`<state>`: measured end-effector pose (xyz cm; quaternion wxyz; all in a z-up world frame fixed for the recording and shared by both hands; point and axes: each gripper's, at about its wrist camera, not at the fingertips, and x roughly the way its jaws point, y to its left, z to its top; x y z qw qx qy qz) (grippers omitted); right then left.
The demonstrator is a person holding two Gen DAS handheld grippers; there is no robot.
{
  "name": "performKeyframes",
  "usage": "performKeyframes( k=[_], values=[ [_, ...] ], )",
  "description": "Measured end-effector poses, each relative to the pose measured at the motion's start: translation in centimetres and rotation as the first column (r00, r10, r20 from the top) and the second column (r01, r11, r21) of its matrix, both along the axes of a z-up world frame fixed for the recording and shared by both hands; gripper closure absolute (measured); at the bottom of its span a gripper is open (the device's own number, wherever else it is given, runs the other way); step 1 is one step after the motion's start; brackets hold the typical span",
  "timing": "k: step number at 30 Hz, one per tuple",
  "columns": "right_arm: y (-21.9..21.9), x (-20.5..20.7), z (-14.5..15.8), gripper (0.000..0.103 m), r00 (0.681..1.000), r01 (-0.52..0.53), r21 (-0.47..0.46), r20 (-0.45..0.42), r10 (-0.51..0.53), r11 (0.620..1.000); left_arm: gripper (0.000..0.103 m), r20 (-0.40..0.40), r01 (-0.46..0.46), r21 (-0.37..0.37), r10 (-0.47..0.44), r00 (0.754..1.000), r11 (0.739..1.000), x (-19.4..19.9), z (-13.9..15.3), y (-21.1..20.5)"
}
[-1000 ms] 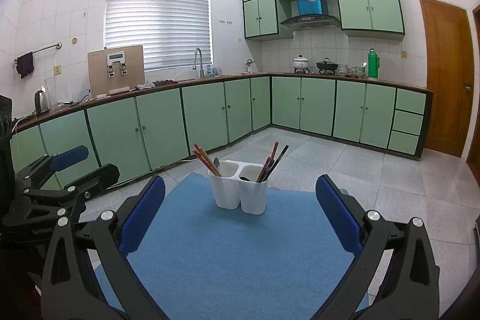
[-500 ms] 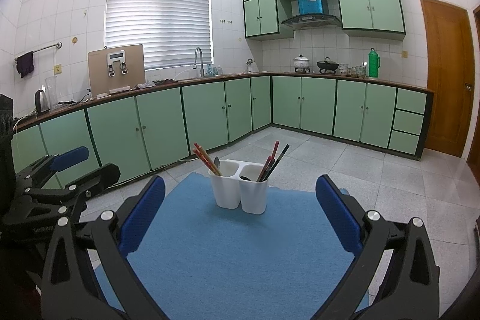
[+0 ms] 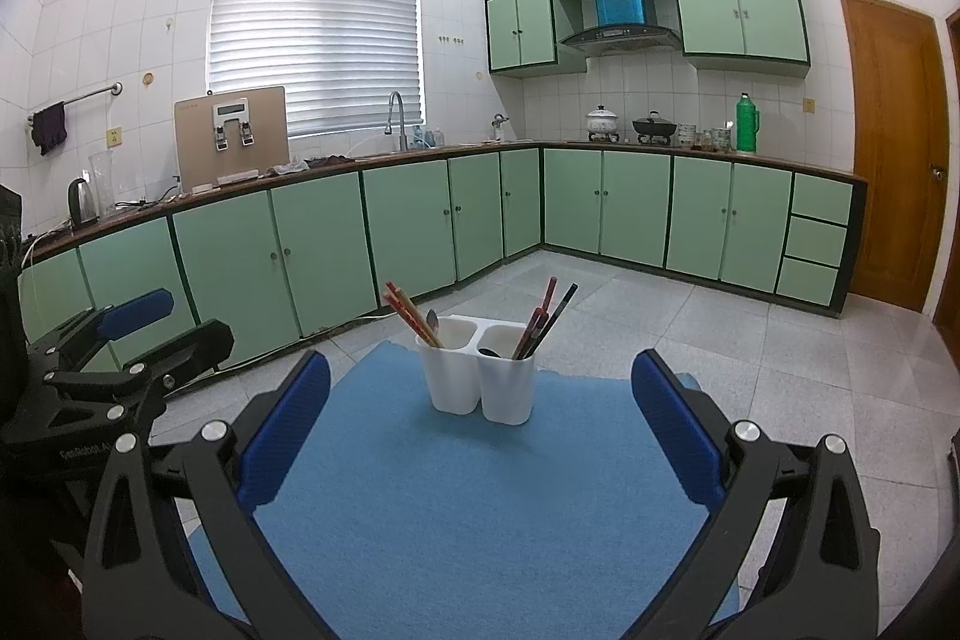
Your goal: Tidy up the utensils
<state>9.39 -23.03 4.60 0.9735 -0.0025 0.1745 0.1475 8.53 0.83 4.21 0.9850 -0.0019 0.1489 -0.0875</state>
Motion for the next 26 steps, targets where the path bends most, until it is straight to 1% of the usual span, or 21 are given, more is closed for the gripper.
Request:
performKeyframes(
  k=[11,26],
  values=[
    [-0.28,0.17,-0.54,0.005,1.000,0.006,0.002,-0.012,-0.006,1.000,0.008,-0.002,-0.008,-0.010,0.008,1.000,1.000,0.22,-0.24,0.30],
    [-0.39,0.32,-0.63,0.005,1.000,0.007,-0.003,-0.020,-0.007,1.000,0.007,-0.024,-0.003,-0.014,0.002,1.000,1.000,0.75,-0.53,0.59]
  ],
)
